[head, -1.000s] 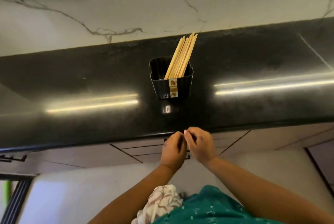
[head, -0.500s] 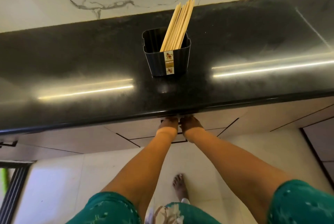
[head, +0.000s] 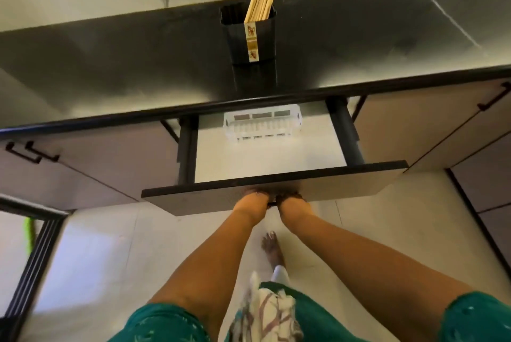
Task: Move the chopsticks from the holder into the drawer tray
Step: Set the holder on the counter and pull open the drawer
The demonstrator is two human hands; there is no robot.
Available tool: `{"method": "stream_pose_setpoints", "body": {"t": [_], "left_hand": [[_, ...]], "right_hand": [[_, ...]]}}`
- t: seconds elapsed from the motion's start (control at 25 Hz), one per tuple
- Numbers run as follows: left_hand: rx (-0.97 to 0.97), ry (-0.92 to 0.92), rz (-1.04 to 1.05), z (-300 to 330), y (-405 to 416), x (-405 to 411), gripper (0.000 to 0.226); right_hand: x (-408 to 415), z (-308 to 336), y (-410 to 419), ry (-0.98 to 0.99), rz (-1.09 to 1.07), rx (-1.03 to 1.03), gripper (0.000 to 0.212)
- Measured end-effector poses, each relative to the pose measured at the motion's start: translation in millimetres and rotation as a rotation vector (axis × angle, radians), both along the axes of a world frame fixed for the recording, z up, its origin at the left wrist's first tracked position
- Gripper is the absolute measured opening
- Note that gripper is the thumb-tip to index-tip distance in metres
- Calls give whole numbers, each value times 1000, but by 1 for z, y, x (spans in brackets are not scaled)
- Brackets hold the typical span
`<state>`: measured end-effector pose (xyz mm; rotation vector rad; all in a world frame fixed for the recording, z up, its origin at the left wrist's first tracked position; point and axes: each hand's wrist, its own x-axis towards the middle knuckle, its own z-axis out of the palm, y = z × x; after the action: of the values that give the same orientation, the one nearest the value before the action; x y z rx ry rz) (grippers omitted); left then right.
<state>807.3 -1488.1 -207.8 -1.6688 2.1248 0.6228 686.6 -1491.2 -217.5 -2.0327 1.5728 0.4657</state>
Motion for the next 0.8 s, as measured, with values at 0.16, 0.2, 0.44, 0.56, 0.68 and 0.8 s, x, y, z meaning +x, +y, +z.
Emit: {"method": "stream_pose_setpoints", "body": {"t": [0.16, 0.2, 0.44, 0.56, 0.68, 0.8], "left_hand": [[-41, 4, 43, -2, 91, -17, 36], [-44, 14, 44, -5, 112, -20, 36], [-64, 39, 258, 7, 230, -33, 33], [24, 118, 371, 28, 214, -37, 27], [110, 47, 345, 29, 216, -42, 33], [87, -32, 242, 32, 229, -44, 40]], "right_hand": [[-23, 16, 78, 131, 89, 172, 51], [-27, 19, 99, 156, 114, 194, 54], [-52, 34, 198, 91, 224, 142, 37], [-56, 48, 196, 106, 234, 54, 35], [-54, 53, 202, 142, 257, 91, 39], [-53, 53, 205, 153, 269, 89, 40]]}}
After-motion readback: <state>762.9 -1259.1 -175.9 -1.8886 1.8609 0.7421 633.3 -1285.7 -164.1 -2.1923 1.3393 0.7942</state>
